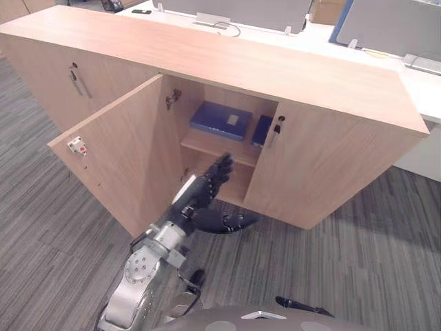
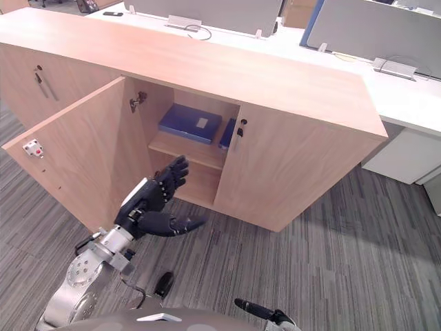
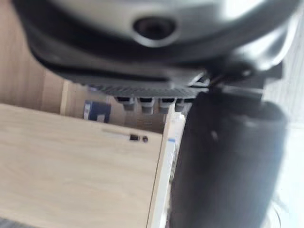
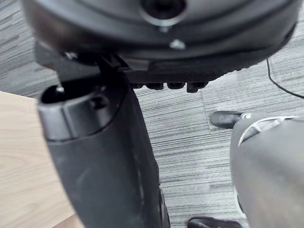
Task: Walk over to the cabinet, pick up the folder, carry it to the office cabinet, place the folder inside the office cabinet, then close the office cabinet door
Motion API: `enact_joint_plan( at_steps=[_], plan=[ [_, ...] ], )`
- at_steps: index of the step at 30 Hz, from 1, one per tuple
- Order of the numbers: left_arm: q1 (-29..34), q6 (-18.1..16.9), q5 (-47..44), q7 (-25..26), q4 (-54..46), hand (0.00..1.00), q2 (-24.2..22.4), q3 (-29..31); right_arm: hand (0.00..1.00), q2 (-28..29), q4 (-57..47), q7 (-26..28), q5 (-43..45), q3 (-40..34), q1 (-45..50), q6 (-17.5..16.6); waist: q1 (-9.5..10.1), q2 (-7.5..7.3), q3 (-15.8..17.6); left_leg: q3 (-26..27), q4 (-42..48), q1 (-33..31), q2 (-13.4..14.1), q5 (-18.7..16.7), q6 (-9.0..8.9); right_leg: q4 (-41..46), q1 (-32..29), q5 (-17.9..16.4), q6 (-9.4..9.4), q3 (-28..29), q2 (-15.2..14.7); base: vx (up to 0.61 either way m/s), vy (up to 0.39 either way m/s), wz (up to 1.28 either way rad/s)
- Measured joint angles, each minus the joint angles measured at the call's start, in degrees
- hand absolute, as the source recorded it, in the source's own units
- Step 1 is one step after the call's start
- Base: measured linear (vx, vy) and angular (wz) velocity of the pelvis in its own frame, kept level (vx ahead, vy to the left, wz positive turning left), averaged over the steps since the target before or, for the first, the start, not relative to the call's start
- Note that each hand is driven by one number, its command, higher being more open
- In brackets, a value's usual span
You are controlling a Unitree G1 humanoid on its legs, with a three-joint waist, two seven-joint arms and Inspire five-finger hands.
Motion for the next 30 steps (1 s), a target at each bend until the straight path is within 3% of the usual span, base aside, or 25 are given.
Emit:
enact_joint_plan(
  at_steps=[4,5,6,7,8,9,10,12,15,18,23,25,26,27,28,29,30],
  plan=[
    [1.20,0.03,-0.97,1.61,0.00,1.00,-1.19,5.57,1.00,0.27,0.02,-0.88,-0.02,0.22,0.93,0.42,2.78,-0.68,2.01,-7.27,0.12,-4.04,-1.34,1.83,1.11,1.60,0.90,-1.20,0.11,-9.82,1.63,0.01,-0.082,1.23],
    [1.87,0.12,-2.00,1.97,0.26,1.00,-1.97,7.78,1.00,0.39,-1.67,-1.54,0.00,0.38,0.81,0.38,2.63,-1.11,2.77,-3.42,0.28,-5.89,-1.50,1.21,5.66,2.05,1.74,-1.32,-0.03,-14.66,1.25,-0.02,-0.023,1.85],
    [1.73,0.16,-2.33,2.82,0.80,1.00,-3.09,9.53,1.00,0.08,-3.46,-2.27,0.02,-0.17,0.39,-0.09,2.64,-2.00,3.86,6.29,3.54,-8.85,-0.76,-1.07,8.12,2.21,2.12,-1.57,-0.12,-18.62,0.16,-0.03,0.016,1.69],
    [2.03,0.15,-2.60,3.19,1.09,1.00,-3.63,10.30,1.00,-0.42,-3.84,-2.59,0.01,-0.36,0.14,-0.13,3.24,-2.20,4.02,11.37,6.10,-10.59,-0.19,-2.37,8.30,2.28,2.23,-1.63,-0.22,-19.33,-0.32,0.02,0.137,1.12],
    [2.43,0.16,-4.91,3.52,3.50,1.00,-3.80,12.37,1.00,-2.26,-4.57,-3.01,-0.03,-0.60,-1.94,-0.52,4.54,-1.94,3.93,21.57,14.13,-13.48,1.49,-4.72,10.18,2.44,3.42,-1.92,0.38,-20.38,-1.71,0.06,0.161,0.39],
    [2.69,0.14,-7.34,3.44,5.85,1.00,-3.81,12.88,1.00,-3.38,-4.80,-3.10,-0.02,-0.67,-3.13,-0.91,4.72,-1.09,3.81,23.89,15.05,-12.84,1.37,-3.90,8.16,2.82,5.12,-2.07,1.06,-20.50,-2.11,0.13,0.205,0.39],
    [2.57,0.15,-8.24,3.45,7.72,1.00,-3.64,13.26,1.00,-3.62,-4.75,-3.23,-0.02,-0.80,-3.88,-1.25,4.52,-1.23,3.75,23.83,14.28,-11.79,-0.09,-3.88,7.47,2.83,6.07,-2.11,1.14,-20.83,-3.17,0.14,0.184,0.40],
    [2.01,0.43,-11.19,3.23,12.64,1.00,-3.64,14.01,1.00,-3.68,-4.94,-2.49,-0.08,-0.89,-6.18,-2.15,3.99,-1.61,2.98,22.87,7.44,-8.55,-4.17,-0.99,8.83,3.15,6.75,-0.20,0.27,-22.03,-6.27,0.11,0.174,0.53],
    [2.16,1.28,-11.35,2.87,16.66,1.00,-4.54,14.49,1.00,-2.75,-4.77,-1.72,-0.11,-0.85,-7.82,-1.31,4.52,-0.83,2.76,21.20,2.84,-6.83,-6.21,1.34,9.20,4.64,6.83,1.93,-0.68,-23.92,-7.68,0.10,0.090,0.38],
    [4.17,2.56,-11.35,2.72,22.83,1.00,-6.27,16.85,1.00,-0.65,-4.40,-1.21,-0.05,-0.53,-8.24,0.18,4.41,0.31,2.15,21.00,0.38,-3.79,-6.59,1.98,9.44,8.12,7.05,3.69,-1.28,-23.83,-9.67,0.08,0.020,0.03],
    [5.63,4.15,-10.49,2.73,26.01,1.00,-7.68,20.45,1.00,-0.07,-4.55,-0.87,0.02,0.56,-7.72,0.42,4.44,1.53,1.44,20.89,0.34,-3.50,-6.27,1.68,9.81,7.95,6.98,3.25,-2.00,-23.31,-9.26,0.00,-0.064,-0.07],
    [5.46,4.15,-8.33,2.87,25.85,1.00,-8.29,22.98,1.00,-0.55,-4.81,-0.92,0.02,0.68,-6.38,0.38,4.41,3.17,0.41,20.43,0.00,-3.47,-5.28,1.65,9.14,7.93,6.90,3.26,-2.08,-23.46,-8.06,-0.05,-0.079,-0.04],
    [5.11,4.15,-8.01,3.04,25.81,1.00,-8.28,23.57,1.00,-0.67,-4.80,-0.90,0.01,0.70,-6.17,0.38,4.35,3.45,0.24,20.36,-0.03,-3.54,-5.12,0.98,8.19,7.71,6.90,3.39,-2.28,-23.76,-7.75,-0.05,-0.055,0.06],
    [3.74,4.12,-6.04,3.68,25.74,1.00,-7.94,25.39,1.00,-0.21,-4.60,-0.90,0.01,0.80,-4.77,0.39,4.20,1.09,0.33,21.40,2.48,-4.48,-6.13,-2.11,5.54,5.57,6.90,3.82,-3.33,-24.82,-9.31,0.03,-0.044,-0.04],
    [3.34,4.07,-5.68,4.05,25.34,1.00,-7.85,26.49,1.00,-0.06,-4.51,-0.90,0.00,0.95,-4.48,0.41,4.45,0.02,0.41,21.45,10.58,-6.57,-6.85,-4.02,7.78,4.96,6.85,3.21,-4.18,-24.31,-10.20,0.09,-0.066,-0.37],
    [3.27,4.07,-4.30,4.73,24.85,1.00,-7.70,28.09,1.00,-0.84,-5.02,-0.70,-0.02,1.49,-3.92,0.39,4.67,2.05,-0.04,20.82,19.15,-7.95,-5.81,-11.33,7.46,4.62,7.11,3.62,-3.28,-22.72,-9.04,0.11,-0.046,-0.49],
    [2.24,3.99,-3.16,5.46,24.85,1.00,-6.81,29.56,1.00,-0.84,-4.93,-1.00,-0.05,1.66,-3.07,0.47,4.25,2.34,-0.81,20.76,16.59,-6.47,-5.77,-10.69,7.01,4.94,6.60,4.58,-3.41,-21.63,-9.45,0.06,-0.026,-0.48]
  ],
)
